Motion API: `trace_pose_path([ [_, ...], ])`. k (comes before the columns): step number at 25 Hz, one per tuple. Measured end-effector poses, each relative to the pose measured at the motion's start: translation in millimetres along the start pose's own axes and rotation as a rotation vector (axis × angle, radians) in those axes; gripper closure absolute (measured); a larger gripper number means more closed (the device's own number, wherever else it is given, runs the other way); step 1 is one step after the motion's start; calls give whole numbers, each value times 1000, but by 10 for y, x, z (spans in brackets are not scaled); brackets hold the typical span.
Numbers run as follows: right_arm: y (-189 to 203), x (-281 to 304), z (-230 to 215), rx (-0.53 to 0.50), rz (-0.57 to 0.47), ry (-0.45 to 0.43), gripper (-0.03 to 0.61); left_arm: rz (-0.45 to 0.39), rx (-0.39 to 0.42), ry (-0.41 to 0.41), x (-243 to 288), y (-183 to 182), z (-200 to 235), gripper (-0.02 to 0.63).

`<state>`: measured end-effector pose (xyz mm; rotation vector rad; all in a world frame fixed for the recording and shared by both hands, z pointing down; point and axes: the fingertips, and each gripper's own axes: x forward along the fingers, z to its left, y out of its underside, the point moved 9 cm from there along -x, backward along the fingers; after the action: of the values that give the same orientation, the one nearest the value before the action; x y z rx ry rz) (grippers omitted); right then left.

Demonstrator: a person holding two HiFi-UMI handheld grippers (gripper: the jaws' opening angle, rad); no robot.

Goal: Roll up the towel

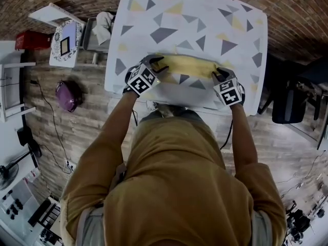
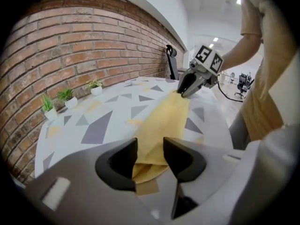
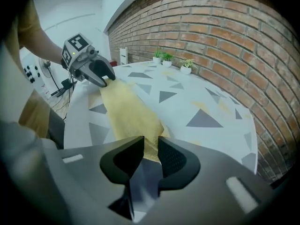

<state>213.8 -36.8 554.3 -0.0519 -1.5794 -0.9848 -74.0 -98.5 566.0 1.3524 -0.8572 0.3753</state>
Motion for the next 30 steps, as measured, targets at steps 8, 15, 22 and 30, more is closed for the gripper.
trace_pose_path([
  [8,-135,40,129,-91,-89,-77,397,-14,-3,19,-10,45,3,390],
  [15,-91,197,77,-98,-28,-106,353,-22,-5,36,-14,92,13,372],
  [22,-150,168,22,-79,-21,-136,348,-4,34,43,-60,124,38,322],
  [30,-142,178,11,-39,-16,-142,348,-7,41,32,-51,183,44,316],
])
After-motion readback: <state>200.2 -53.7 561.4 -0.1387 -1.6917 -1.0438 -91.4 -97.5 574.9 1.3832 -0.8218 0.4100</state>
